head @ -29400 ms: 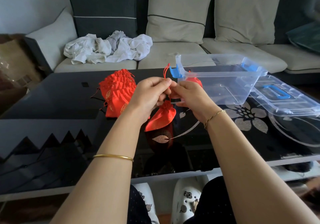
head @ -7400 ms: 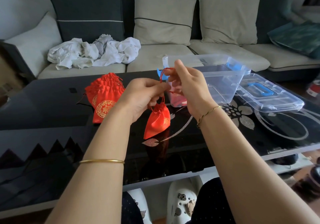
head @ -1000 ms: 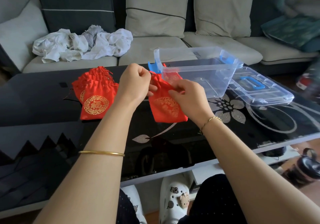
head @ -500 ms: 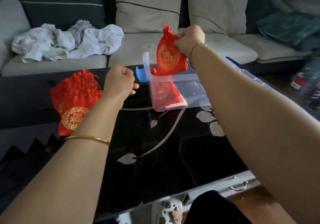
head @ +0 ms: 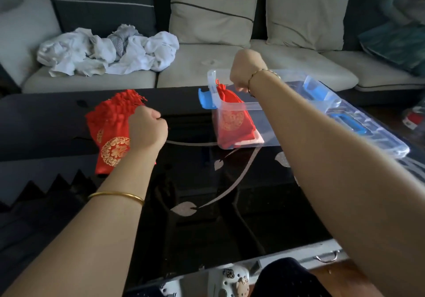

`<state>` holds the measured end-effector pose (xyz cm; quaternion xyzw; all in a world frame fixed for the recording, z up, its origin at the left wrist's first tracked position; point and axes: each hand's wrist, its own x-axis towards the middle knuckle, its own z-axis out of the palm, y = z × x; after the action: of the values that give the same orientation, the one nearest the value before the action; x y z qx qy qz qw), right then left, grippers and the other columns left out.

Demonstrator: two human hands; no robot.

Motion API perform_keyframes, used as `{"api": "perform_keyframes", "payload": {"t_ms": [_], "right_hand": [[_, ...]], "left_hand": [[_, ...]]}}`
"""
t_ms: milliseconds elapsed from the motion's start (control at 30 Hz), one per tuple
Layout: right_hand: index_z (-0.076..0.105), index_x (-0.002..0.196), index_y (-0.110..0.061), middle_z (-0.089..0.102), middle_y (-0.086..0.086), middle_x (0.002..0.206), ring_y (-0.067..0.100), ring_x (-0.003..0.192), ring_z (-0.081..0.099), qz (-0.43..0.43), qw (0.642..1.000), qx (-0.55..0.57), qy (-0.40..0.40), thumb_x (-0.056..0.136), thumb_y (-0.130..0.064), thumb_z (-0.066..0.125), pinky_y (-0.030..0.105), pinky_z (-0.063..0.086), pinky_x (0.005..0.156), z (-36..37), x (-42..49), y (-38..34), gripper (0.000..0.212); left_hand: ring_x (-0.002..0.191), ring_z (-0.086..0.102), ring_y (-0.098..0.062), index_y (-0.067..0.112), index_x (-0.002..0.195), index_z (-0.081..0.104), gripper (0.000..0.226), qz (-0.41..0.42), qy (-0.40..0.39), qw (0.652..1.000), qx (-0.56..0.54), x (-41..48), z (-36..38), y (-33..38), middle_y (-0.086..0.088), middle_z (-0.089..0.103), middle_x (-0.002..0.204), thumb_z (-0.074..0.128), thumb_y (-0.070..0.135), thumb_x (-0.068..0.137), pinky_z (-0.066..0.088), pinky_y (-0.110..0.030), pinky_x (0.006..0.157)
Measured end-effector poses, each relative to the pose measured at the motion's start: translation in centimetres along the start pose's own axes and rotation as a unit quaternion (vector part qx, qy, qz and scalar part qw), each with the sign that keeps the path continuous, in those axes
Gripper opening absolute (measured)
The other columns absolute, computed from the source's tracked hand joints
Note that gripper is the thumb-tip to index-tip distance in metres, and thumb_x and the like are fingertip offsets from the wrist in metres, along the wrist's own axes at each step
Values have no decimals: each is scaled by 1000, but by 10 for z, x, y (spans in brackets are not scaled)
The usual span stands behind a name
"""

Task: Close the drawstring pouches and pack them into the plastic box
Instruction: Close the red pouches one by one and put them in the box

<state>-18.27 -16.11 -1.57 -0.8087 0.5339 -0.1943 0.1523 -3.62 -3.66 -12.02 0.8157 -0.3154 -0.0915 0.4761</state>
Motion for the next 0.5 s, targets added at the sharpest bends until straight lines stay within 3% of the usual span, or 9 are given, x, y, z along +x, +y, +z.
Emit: {"api": "perform_keyframes", "payload": {"t_ms": [33, 100, 200, 267, 367, 467, 500], "right_hand": [[63, 99, -1, 64, 15, 104, 30, 97, 61, -22, 998, 26, 44, 88, -3, 48, 26, 44, 74, 4, -8, -10, 19], [67, 101, -1, 68, 18, 100, 33, 93, 66, -56, 992, 102, 56, 84, 0, 46, 32, 53, 75, 23, -27, -30, 27], [68, 93, 7, 70, 22, 85, 37, 84, 68, -102, 973, 195, -73, 81, 4, 47, 45, 56, 77, 73, -67, -57, 24], [65, 100, 12, 69, 23, 83, 37, 82, 70, -70, 963, 200, -167, 83, 3, 48, 47, 58, 75, 110, -86, -66, 26], [57, 106, 14, 59, 19, 75, 42, 84, 68, -22, 947, 227, -227, 85, -2, 52, 48, 58, 72, 155, -103, -74, 27], [53, 85, -1, 56, 14, 76, 38, 83, 66, -12, 951, 231, -205, 87, -12, 59, 45, 56, 72, 181, -103, -75, 12], [48, 74, -7, 54, 9, 73, 33, 77, 63, -3, 955, 226, -192, 87, -17, 61, 41, 54, 66, 187, -101, -76, 20]], "left_hand": [[116, 53, -31, 6, 113, 61, 30, -19, 30, 999, 25, -3, -6, -8, -15, 59, 122, 48, 3, 86, 43, -36, 96], [124, 44, -36, 10, 119, 58, 33, -77, 82, 991, 65, -12, -14, -21, -18, 50, 131, 51, 8, 87, 38, -41, 100], [127, 34, -36, 9, 129, 48, 43, -164, 103, 975, 105, -28, -28, -44, -17, 36, 139, 55, 12, 88, 36, -47, 102], [129, 32, -35, 8, 132, 44, 48, -198, 86, 970, 110, -30, -37, -58, -16, 33, 141, 57, 16, 87, 36, -48, 103], [130, 33, -37, 3, 132, 42, 47, -226, 58, 967, 100, -25, -48, -75, -19, 34, 141, 53, 22, 91, 37, -49, 104], [127, 38, -37, 3, 129, 44, 42, -230, 38, 969, 80, -21, -48, -83, -18, 42, 137, 50, 21, 91, 42, -51, 99], [126, 39, -37, 3, 128, 45, 41, -226, 37, 970, 75, -20, -49, -85, -18, 44, 136, 50, 20, 91, 42, -51, 99]]}}
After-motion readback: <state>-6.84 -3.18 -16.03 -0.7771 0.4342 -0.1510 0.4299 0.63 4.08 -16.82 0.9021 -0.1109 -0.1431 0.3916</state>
